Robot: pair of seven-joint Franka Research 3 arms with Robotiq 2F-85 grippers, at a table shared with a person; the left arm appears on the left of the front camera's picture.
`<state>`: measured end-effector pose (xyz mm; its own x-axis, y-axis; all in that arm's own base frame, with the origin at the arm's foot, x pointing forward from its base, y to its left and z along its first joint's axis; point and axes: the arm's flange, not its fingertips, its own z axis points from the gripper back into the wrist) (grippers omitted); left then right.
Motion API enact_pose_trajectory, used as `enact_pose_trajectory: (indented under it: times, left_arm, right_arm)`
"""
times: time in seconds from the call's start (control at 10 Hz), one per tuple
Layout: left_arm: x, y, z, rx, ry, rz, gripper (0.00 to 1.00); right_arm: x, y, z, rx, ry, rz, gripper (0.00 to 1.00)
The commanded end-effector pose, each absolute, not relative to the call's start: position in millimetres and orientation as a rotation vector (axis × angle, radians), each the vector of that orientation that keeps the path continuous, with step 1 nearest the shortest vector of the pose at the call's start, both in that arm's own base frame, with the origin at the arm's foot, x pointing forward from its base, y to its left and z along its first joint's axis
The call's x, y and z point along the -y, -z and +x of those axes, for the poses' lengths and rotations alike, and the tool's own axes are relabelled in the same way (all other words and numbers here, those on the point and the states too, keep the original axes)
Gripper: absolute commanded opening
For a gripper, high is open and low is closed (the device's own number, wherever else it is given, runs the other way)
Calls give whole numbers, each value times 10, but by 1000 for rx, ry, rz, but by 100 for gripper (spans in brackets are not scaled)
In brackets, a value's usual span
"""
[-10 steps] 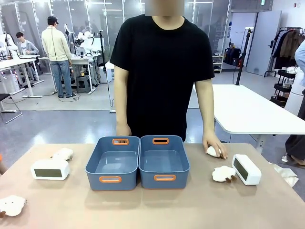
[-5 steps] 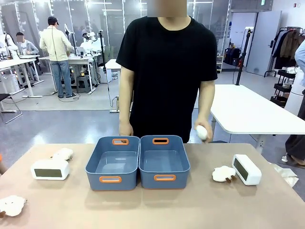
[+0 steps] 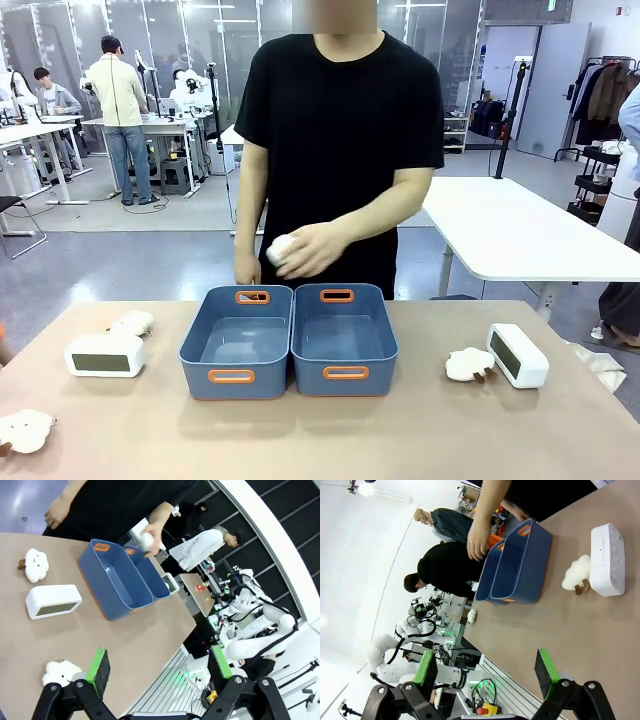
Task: Sort the digital clocks into the basket.
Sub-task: Pick up the Digital clock from the table and place it into the empty Plastic storage basket.
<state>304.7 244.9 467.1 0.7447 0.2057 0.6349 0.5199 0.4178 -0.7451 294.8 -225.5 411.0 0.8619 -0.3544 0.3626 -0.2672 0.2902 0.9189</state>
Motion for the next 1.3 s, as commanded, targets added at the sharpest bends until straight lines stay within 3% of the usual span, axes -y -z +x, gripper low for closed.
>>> enact_pose_trajectory:
  times: [0.0, 0.2, 0.4, 0.8, 1.2]
  left_arm:
    - [-2444, -4748, 3098, 734, 264, -1099, 100]
    - [-2384, -4835, 3199, 731, 295, -1055, 100]
    - [-2209, -4949, 3333, 717, 465, -914, 100]
    - [-1497, -5069, 3882, 634, 1236, -154, 100]
    - [-436, -4762, 4625, 482, 1578, 113, 100]
  right_arm:
    - [2262, -4115, 2942, 569, 56, 1302, 100]
    - [2262, -4115, 2942, 569, 56, 1302, 100]
    - [2262, -4115, 2942, 569, 56, 1302, 100]
    - [2262, -4115, 2942, 569, 56, 1302, 100]
    - [2262, -4115, 2942, 569, 56, 1302, 100]
